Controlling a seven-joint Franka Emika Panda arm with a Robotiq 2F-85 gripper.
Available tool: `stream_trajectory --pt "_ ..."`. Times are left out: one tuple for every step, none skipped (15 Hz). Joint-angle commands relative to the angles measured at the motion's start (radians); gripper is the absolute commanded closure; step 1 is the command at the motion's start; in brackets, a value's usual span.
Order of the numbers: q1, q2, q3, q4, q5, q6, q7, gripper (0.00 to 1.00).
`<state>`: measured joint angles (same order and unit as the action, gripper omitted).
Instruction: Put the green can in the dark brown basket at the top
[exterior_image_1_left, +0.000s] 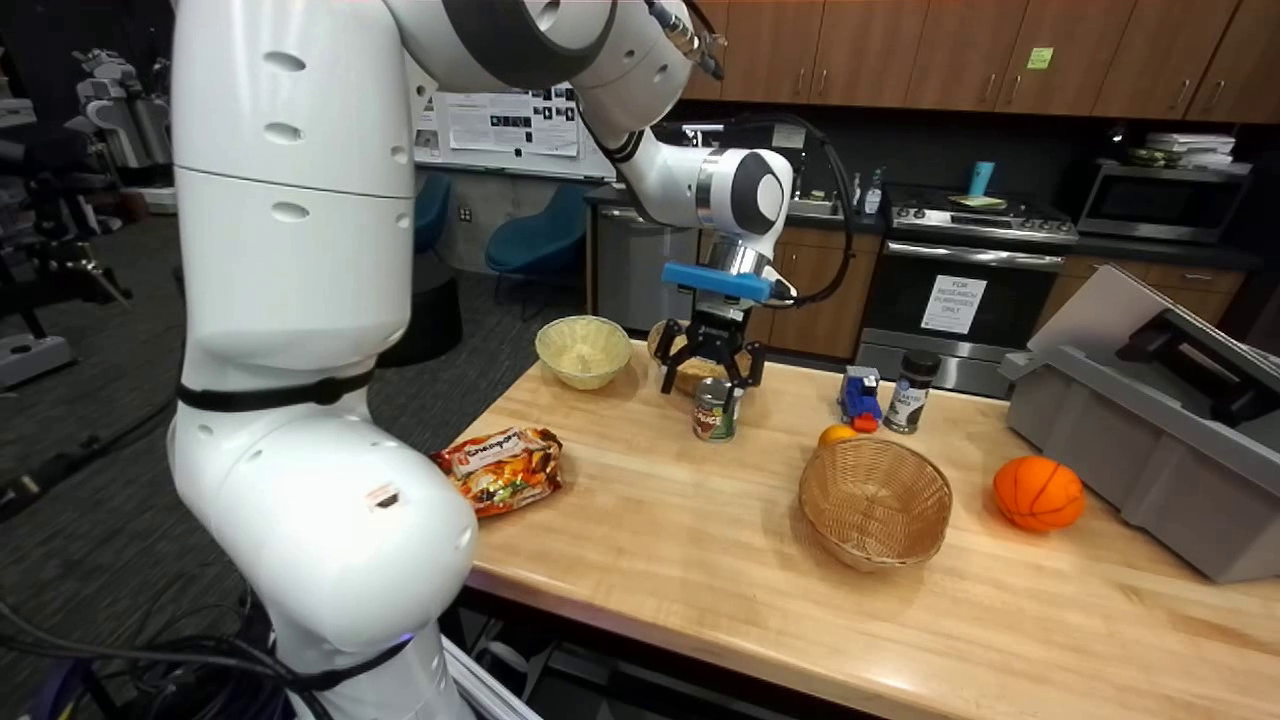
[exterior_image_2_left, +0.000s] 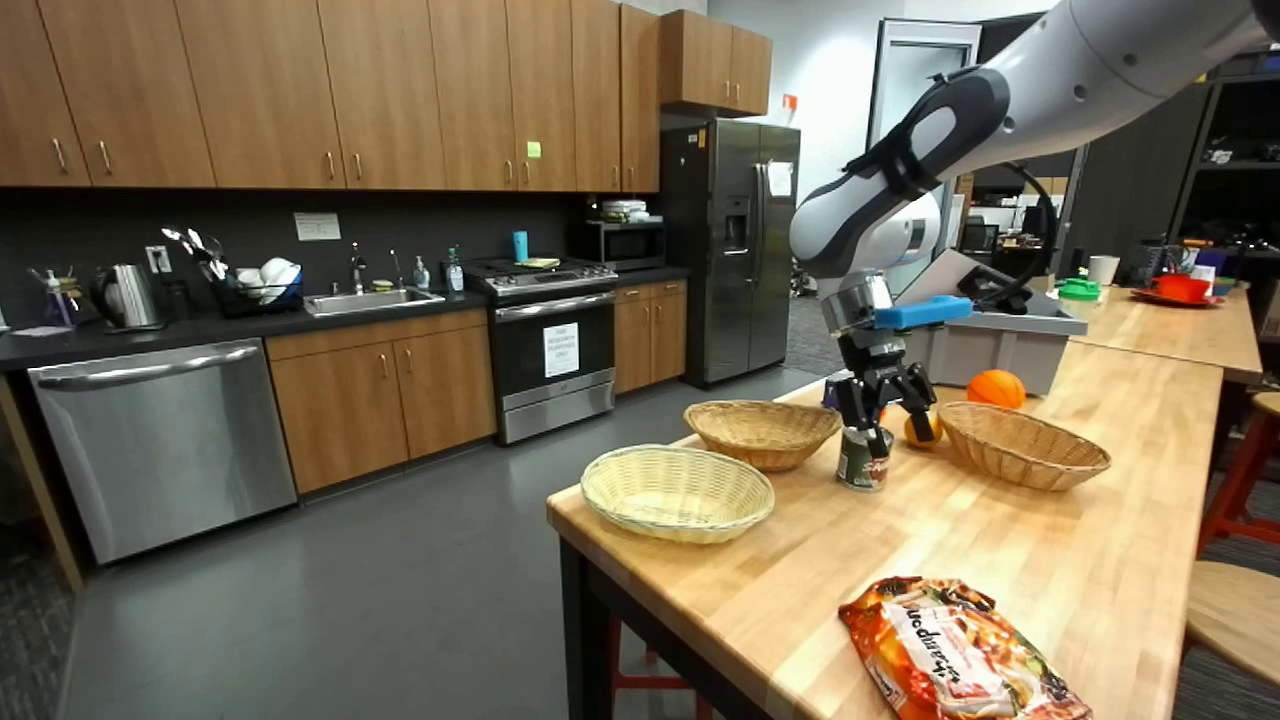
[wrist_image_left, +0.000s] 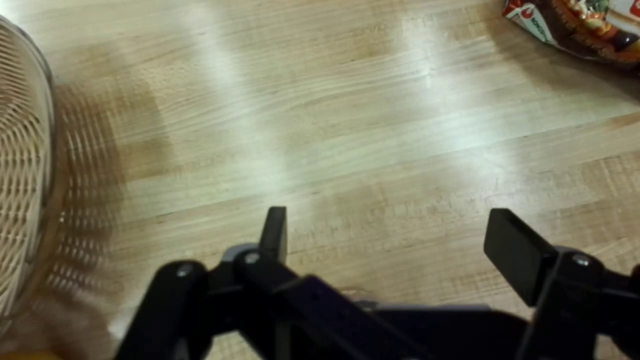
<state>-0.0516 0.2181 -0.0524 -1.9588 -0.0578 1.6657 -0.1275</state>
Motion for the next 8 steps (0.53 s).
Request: stream_trajectory --pt "-0.01 0.017 -0.003 0.039 -0.007 0.034 0.009 0.0" --pt "-0.01 0.027 -0.002 0.05 0.002 0.057 0.011 0.0" --pt "-0.008 0.037 0.001 0.059 0.007 0.078 0.009 0.0" --pt "-0.004 0.047 0.005 0.062 0.011 0.108 0.014 0.0" --pt "-0.001 0.058 0.007 0.07 0.016 0.136 0.025 0.0" --pt "0.001 0.067 0.009 0.073 0.021 0.167 0.041 0.0" --pt "0.003 0.077 0.012 0.078 0.026 0.19 0.046 0.0" --pt "0.004 0.086 0.018 0.084 0.03 0.204 0.041 0.0"
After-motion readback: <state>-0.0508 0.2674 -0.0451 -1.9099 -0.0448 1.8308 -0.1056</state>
